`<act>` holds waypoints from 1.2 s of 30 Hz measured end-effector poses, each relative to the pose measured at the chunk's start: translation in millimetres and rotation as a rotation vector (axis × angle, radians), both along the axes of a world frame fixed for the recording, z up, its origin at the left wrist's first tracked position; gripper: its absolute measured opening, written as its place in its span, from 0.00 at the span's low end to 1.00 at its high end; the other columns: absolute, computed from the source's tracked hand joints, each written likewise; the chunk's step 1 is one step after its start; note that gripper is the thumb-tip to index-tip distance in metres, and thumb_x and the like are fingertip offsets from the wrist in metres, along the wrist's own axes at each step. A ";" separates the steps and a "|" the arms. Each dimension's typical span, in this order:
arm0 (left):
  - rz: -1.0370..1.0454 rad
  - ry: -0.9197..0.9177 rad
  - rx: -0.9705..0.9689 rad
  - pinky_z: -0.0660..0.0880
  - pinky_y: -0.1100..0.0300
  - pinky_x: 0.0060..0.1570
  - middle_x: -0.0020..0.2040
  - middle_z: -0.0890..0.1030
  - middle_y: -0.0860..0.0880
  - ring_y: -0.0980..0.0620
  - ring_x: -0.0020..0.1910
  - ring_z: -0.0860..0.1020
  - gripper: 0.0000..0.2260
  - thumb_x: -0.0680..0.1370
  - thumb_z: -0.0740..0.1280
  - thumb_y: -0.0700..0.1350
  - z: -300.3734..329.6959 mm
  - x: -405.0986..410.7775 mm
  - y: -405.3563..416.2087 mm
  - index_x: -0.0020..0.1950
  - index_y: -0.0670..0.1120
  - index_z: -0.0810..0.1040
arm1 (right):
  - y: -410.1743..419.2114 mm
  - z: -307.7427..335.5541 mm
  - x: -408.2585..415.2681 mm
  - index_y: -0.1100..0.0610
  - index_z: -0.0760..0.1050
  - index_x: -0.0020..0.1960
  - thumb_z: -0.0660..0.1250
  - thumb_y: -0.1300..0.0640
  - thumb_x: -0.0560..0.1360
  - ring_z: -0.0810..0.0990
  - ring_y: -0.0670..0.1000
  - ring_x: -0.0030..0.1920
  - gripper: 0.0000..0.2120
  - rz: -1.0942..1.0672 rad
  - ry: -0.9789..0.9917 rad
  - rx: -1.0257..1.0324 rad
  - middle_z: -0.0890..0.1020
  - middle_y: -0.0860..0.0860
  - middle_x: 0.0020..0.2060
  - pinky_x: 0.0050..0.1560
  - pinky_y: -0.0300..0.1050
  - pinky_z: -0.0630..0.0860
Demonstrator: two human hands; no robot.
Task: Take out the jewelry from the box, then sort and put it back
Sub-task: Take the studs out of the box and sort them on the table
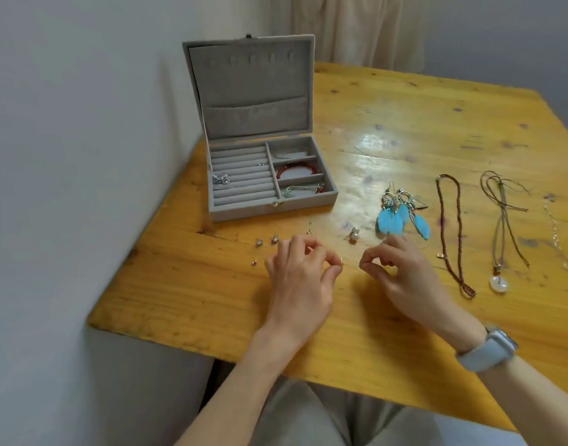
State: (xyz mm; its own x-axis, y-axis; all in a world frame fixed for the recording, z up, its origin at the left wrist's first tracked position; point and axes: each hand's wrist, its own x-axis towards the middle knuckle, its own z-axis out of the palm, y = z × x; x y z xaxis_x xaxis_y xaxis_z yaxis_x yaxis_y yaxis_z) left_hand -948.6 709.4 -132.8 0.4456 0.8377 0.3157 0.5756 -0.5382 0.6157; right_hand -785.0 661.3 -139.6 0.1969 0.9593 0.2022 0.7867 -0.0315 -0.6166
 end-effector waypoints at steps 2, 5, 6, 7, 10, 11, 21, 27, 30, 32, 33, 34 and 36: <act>-0.025 0.031 0.029 0.61 0.52 0.53 0.51 0.74 0.49 0.53 0.56 0.63 0.03 0.71 0.66 0.46 -8.0 14.5 -6.8 0.42 0.49 0.78 | -12.4 -8.2 4.0 0.55 0.79 0.40 0.71 0.64 0.68 0.69 0.49 0.39 0.05 -0.030 -0.069 -0.008 0.72 0.48 0.35 0.43 0.46 0.65; -0.028 0.085 0.049 0.61 0.45 0.56 0.54 0.75 0.47 0.50 0.60 0.61 0.02 0.70 0.70 0.42 -17.5 30.1 -10.2 0.40 0.49 0.79 | -21.0 -12.8 6.9 0.54 0.79 0.40 0.72 0.64 0.67 0.69 0.51 0.39 0.06 -0.066 -0.128 0.007 0.70 0.47 0.35 0.42 0.50 0.68; -0.023 0.102 0.059 0.61 0.44 0.56 0.54 0.76 0.47 0.50 0.60 0.61 0.03 0.69 0.71 0.42 -19.5 33.4 -10.1 0.39 0.49 0.79 | -21.2 -13.2 8.1 0.54 0.79 0.40 0.72 0.63 0.67 0.69 0.50 0.39 0.06 -0.078 -0.128 0.011 0.70 0.47 0.35 0.42 0.50 0.69; -0.016 0.111 0.065 0.62 0.43 0.56 0.54 0.76 0.47 0.49 0.60 0.61 0.04 0.69 0.72 0.42 -20.8 35.8 -9.7 0.39 0.49 0.79 | -20.4 -13.1 9.1 0.54 0.79 0.41 0.72 0.63 0.68 0.69 0.50 0.40 0.05 -0.086 -0.124 0.013 0.71 0.47 0.36 0.42 0.51 0.69; 0.001 0.116 0.072 0.62 0.43 0.56 0.54 0.76 0.48 0.49 0.60 0.61 0.03 0.68 0.73 0.42 -23.6 39.8 -6.8 0.39 0.49 0.80 | -16.3 -13.0 12.0 0.54 0.80 0.41 0.72 0.61 0.68 0.69 0.49 0.41 0.04 -0.090 -0.130 0.017 0.71 0.47 0.36 0.43 0.50 0.68; 0.008 0.113 0.078 0.61 0.43 0.56 0.54 0.76 0.48 0.50 0.60 0.61 0.03 0.68 0.73 0.42 -23.9 40.7 -5.8 0.39 0.49 0.81 | -15.1 -13.2 12.4 0.54 0.80 0.42 0.71 0.60 0.68 0.68 0.49 0.42 0.03 -0.089 -0.130 0.014 0.71 0.47 0.37 0.44 0.49 0.67; 0.043 0.052 0.091 0.58 0.50 0.57 0.53 0.77 0.49 0.51 0.59 0.64 0.05 0.69 0.73 0.43 -24.3 41.9 -2.0 0.43 0.50 0.83 | -10.9 -13.1 13.5 0.54 0.81 0.46 0.69 0.59 0.71 0.70 0.48 0.43 0.05 -0.090 -0.046 0.018 0.74 0.48 0.38 0.46 0.45 0.64; 0.067 0.021 0.117 0.62 0.48 0.56 0.52 0.78 0.49 0.51 0.58 0.66 0.07 0.70 0.71 0.43 -24.1 39.4 -3.7 0.47 0.51 0.82 | -6.3 -6.2 14.1 0.55 0.81 0.46 0.68 0.62 0.71 0.68 0.46 0.40 0.06 -0.077 0.013 0.058 0.72 0.46 0.35 0.44 0.45 0.64; 0.091 0.004 0.122 0.59 0.53 0.57 0.52 0.77 0.50 0.51 0.58 0.68 0.08 0.71 0.68 0.45 -17.2 33.9 2.4 0.48 0.52 0.82 | 2.8 5.4 11.1 0.55 0.80 0.48 0.66 0.62 0.73 0.70 0.48 0.40 0.06 -0.060 0.054 0.059 0.75 0.49 0.37 0.44 0.43 0.66; 0.111 -0.014 0.143 0.56 0.57 0.58 0.52 0.77 0.51 0.52 0.57 0.68 0.08 0.72 0.65 0.46 -6.2 26.3 14.6 0.48 0.52 0.81 | 15.7 17.3 7.1 0.55 0.80 0.48 0.65 0.62 0.73 0.71 0.48 0.40 0.06 -0.038 0.072 0.070 0.75 0.50 0.38 0.44 0.41 0.67; 0.118 -0.014 0.159 0.56 0.57 0.59 0.52 0.77 0.51 0.53 0.57 0.69 0.08 0.72 0.65 0.45 0.5 21.1 23.4 0.49 0.51 0.81 | 24.7 23.4 4.6 0.56 0.79 0.49 0.65 0.62 0.74 0.72 0.48 0.41 0.07 -0.025 0.073 0.074 0.75 0.49 0.38 0.44 0.40 0.68; 0.127 -0.007 0.172 0.56 0.57 0.59 0.52 0.77 0.51 0.52 0.57 0.70 0.08 0.73 0.65 0.45 7.3 15.2 33.7 0.50 0.50 0.81 | 35.3 29.4 1.6 0.56 0.79 0.49 0.64 0.62 0.74 0.72 0.48 0.41 0.07 -0.009 0.067 0.076 0.74 0.48 0.39 0.44 0.40 0.69; 0.160 0.017 0.175 0.56 0.57 0.59 0.52 0.77 0.50 0.52 0.56 0.71 0.07 0.74 0.66 0.43 19.4 1.9 57.5 0.51 0.49 0.80 | 60.3 38.4 -5.4 0.58 0.79 0.50 0.64 0.62 0.74 0.72 0.49 0.42 0.07 0.029 0.048 0.095 0.74 0.49 0.39 0.45 0.43 0.70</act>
